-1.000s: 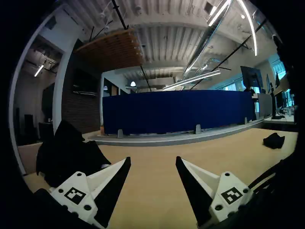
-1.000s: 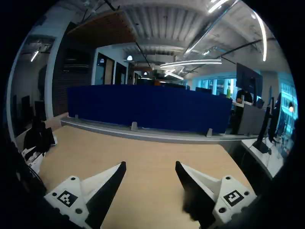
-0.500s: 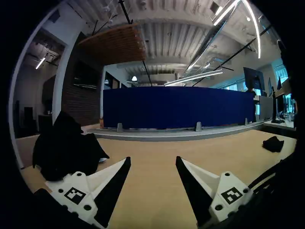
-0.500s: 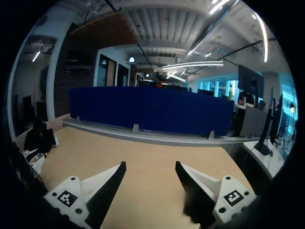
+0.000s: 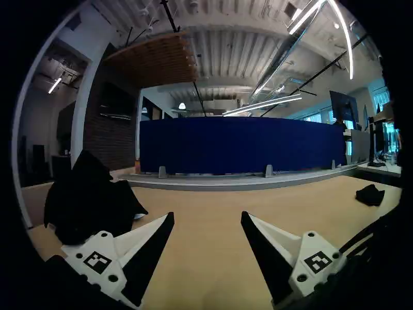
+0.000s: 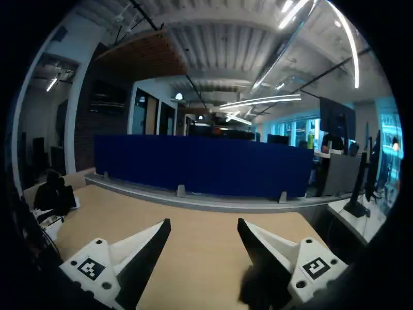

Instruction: Fold towel

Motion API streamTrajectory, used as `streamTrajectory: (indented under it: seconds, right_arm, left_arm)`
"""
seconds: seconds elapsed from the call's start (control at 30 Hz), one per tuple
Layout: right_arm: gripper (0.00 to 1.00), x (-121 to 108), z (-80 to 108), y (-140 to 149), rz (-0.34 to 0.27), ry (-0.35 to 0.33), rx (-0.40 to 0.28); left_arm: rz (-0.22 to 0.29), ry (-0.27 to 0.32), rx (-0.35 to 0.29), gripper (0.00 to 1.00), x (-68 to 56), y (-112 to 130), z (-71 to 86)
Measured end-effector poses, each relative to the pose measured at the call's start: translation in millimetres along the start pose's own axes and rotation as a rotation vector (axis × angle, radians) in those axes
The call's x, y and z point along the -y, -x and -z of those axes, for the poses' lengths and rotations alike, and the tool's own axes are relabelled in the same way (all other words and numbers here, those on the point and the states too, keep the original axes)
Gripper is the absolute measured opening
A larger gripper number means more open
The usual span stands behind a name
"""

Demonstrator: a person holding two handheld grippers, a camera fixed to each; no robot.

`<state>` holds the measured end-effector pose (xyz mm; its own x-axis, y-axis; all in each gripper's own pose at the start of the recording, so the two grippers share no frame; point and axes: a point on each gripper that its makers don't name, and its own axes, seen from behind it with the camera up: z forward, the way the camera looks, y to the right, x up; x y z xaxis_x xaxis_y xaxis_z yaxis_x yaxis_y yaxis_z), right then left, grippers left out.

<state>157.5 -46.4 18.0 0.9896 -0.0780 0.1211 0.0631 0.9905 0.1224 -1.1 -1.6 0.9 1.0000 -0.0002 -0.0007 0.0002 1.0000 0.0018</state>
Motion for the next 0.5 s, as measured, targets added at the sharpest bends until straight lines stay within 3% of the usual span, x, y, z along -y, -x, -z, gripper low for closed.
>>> streamTrajectory:
  seconds: [0.2,0.5]
  right_arm:
    - [1.0,-17,2.2,0,-0.036,0.041,-0.058]
    - [1.0,-42,11.5,41,-0.081,0.103,-0.097]
  left_arm:
    - [0.0,0.0,0.0,0.96,0.0,0,0.3]
    - [0.0,0.0,0.0,0.96,-0.4,0,0.9]
